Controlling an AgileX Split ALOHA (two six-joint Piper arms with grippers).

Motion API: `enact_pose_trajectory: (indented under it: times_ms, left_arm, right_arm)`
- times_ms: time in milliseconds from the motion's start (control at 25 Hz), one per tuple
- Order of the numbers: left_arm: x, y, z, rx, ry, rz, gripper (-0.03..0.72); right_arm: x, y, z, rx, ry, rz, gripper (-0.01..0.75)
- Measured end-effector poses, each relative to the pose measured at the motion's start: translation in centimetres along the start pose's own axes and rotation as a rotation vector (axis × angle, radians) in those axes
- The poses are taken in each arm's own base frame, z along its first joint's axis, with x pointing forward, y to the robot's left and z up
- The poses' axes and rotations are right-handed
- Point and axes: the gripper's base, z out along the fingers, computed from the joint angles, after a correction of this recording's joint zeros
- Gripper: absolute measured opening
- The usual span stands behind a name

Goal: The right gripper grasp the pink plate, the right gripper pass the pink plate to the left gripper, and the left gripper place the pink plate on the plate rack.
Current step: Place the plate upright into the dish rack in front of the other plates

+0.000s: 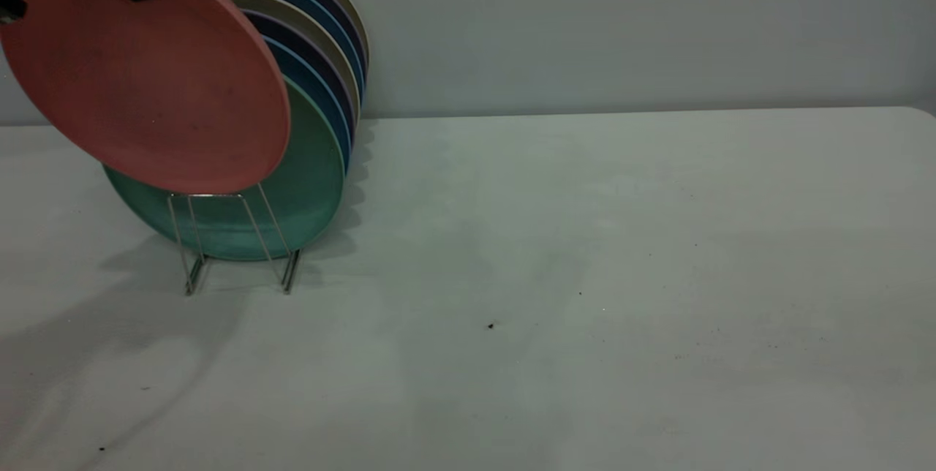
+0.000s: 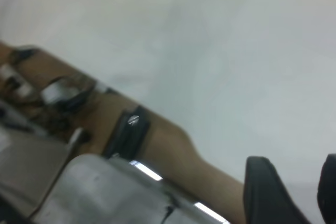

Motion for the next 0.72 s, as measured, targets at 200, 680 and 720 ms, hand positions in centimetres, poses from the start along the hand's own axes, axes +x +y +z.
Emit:
enact_pose_trajectory:
  times_ms: [200,680,720]
  left_arm:
    - [0.3,-0.3,0.9,0.028,-0.005,-0.01,0.091]
    - [1.0,-1.3,3.8,0.077,-0.042,-0.106,0.091]
    - [1.0,-1.3,4.0,0.078,-0.043,-0.113,0.095]
  right_arm:
    - [1.2,0.4,-1.4,0.095,-0.04,-0.005,0.268]
    - [2.4,-0.6,-1.7,0.231,0.022,0.041,0.267]
    - [2.4,-0.7,-1.7,0.236,0.024,0.039,0.267]
